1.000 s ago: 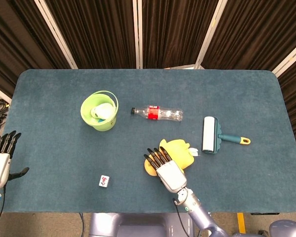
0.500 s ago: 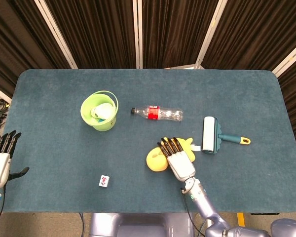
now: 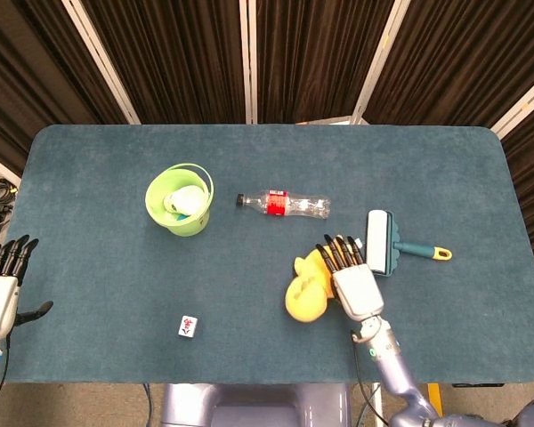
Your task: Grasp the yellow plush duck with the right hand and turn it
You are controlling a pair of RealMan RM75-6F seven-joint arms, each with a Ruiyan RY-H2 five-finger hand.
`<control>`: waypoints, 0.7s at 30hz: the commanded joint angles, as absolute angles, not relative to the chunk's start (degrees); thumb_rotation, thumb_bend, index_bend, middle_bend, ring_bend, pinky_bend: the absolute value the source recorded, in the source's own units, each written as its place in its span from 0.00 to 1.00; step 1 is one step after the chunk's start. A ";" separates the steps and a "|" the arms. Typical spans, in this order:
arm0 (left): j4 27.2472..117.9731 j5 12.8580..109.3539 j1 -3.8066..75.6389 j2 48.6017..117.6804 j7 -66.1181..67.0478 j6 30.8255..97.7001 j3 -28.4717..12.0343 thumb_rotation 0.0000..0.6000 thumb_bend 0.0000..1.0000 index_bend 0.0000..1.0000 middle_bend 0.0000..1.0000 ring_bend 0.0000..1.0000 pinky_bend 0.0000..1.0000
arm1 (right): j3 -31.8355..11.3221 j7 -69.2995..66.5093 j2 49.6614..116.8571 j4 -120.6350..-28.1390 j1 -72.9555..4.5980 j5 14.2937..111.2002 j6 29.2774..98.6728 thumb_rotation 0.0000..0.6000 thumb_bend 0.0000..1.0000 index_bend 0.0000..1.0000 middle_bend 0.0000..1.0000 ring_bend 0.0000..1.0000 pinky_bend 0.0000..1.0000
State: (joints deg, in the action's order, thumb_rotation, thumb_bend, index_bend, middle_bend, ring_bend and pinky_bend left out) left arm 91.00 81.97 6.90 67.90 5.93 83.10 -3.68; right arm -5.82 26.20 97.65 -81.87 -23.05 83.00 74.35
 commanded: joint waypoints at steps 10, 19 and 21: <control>91.95 84.49 6.07 67.36 5.32 85.49 -3.07 1.00 0.07 0.00 0.00 0.00 0.00 | -0.67 19.99 88.21 -87.30 -16.29 89.83 84.22 1.00 0.81 0.00 0.00 0.00 0.00; 91.37 87.39 5.83 67.67 5.02 86.99 -2.32 1.00 0.06 0.00 0.00 0.00 0.00 | 3.00 14.08 81.10 -87.24 -11.15 95.54 91.82 1.00 0.38 0.00 0.00 0.00 0.00; 91.16 87.95 5.80 67.84 5.17 87.24 -2.14 1.00 0.06 0.00 0.00 0.00 0.00 | 3.45 12.82 80.23 -86.05 -10.09 95.95 93.01 1.00 0.35 0.00 0.00 0.00 0.00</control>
